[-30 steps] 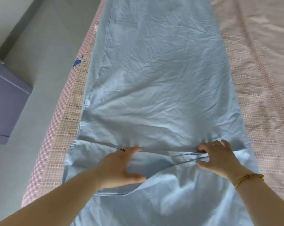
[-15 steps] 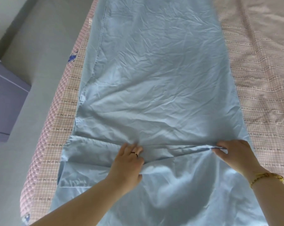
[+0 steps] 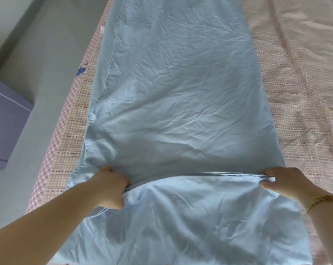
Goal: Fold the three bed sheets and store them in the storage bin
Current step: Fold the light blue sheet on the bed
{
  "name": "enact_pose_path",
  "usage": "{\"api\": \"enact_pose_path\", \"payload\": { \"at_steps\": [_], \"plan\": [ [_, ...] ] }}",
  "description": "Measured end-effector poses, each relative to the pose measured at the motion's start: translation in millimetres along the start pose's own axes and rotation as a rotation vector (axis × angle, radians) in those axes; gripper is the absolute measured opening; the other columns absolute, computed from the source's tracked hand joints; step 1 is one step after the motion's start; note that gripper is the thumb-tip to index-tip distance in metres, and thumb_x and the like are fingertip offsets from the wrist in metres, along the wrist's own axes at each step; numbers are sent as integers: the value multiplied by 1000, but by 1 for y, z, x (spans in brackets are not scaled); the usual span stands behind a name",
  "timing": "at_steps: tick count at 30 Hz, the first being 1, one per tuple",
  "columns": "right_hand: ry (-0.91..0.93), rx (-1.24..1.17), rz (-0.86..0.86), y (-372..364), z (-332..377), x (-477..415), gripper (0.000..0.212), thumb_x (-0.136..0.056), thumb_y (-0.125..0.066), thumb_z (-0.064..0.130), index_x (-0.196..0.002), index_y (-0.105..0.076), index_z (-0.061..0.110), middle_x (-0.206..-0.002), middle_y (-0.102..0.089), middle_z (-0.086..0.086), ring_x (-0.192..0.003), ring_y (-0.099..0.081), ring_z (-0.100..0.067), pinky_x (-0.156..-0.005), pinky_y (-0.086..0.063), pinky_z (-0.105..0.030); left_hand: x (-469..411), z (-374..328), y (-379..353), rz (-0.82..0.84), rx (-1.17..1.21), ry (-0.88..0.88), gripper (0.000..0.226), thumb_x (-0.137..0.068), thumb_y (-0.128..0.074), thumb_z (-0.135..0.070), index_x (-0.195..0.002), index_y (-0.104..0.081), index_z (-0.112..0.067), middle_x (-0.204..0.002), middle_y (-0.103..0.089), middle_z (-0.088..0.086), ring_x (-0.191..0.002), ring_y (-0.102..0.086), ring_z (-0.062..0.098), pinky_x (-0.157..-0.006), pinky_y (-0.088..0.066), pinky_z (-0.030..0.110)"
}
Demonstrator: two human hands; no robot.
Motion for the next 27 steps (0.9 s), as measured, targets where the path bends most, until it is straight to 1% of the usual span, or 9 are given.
{"api": "enact_pose_path", "payload": {
  "at_steps": [3, 7, 10, 13, 15, 17, 19, 22, 27],
  "plan": [
    [-31, -279, -41, 12, -14, -3, 19, -87, -57, 19, -69, -57, 19, -80, -61, -7, -78, -55, -26, -61, -38, -26, 9, 21, 24, -57, 169, 133, 20, -86, -45, -31, -68, -39, -25, -73, -45, -9, -102, -57, 15, -59, -36, 19],
    [-72, -351, -229, 54, -22, -24, 30, -88, -53, 21, -62, -53, 7, -63, -53, -11, -74, -56, -34, -67, -40, -38, 6, 49, 81, -381, 273, 262, 23, -83, -39, -37, -62, -38, -28, -63, -42, -10, -80, -49, 19, -63, -29, 24],
    [-107, -313, -473, 97, -10, -42, 33, -84, -43, 37, -72, -57, 10, -75, -60, -20, -88, -58, -40, -75, -37, -38, -15, 70, 104, -639, 287, 386, 23, -86, -44, -34, -95, -60, -20, -90, -65, 6, -95, -56, 30, -78, -34, 27],
    [-233, -192, -657, 109, 4, -56, 24, -89, -48, 12, -109, -60, 3, -107, -59, -28, -106, -50, -42, -89, -30, -40, -37, 91, 85, -581, 308, 523, 49, -87, -52, -37, -133, -42, -21, -140, -43, 7, -133, -31, 26, -112, -10, 36],
    [-287, -186, -647, 101, 18, -62, 46, -88, -50, 8, -133, -42, 6, -136, -38, -26, -126, -30, -39, -105, -16, -44, -42, 100, 65, -538, 440, 620, 69, -86, -53, -45, -144, -22, -23, -155, -14, 3, -142, -10, 24, -115, 4, 40],
    [-300, -262, -581, 82, 36, -67, 63, -88, -51, 12, -144, -23, 9, -151, -12, -20, -138, -9, -34, -112, -1, -46, -43, 101, 45, -528, 570, 664, 77, -85, -51, -50, -147, -12, -26, -156, -5, 3, -143, -7, 26, -115, 0, 43],
    [-197, -365, -665, 65, 67, -65, 63, -87, -55, 16, -143, -28, 7, -151, -14, -24, -139, -12, -38, -112, -5, -51, -46, 99, 32, -518, 630, 660, 78, -86, -48, -53, -147, -7, -27, -156, -4, 3, -143, -7, 26, -116, -4, 41],
    [99, -378, -882, 43, 130, -48, 54, -82, -42, 36, -128, -43, 7, -131, -46, -32, -122, -32, -37, -105, -22, -48, -49, 99, 23, -478, 640, 667, 74, -88, -42, -53, -147, -5, -27, -156, -3, 3, -143, -5, 23, -115, -5, 39],
    [268, -305, -678, 8, 214, -55, 57, -78, -36, 46, -126, -41, 15, -126, -57, -19, -121, -35, -27, -107, -6, -36, -61, 105, 18, -502, 733, 663, 75, -87, -50, -49, -147, -10, -28, -156, -10, 1, -142, -12, 25, -114, -8, 38]
  ]
}}
Point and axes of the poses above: each hand's wrist, its own x-axis away from the middle knuckle, its own y-axis out of the back of the hand, z = x × y, the point moved 4 cm from there along -x, towards the middle knuckle
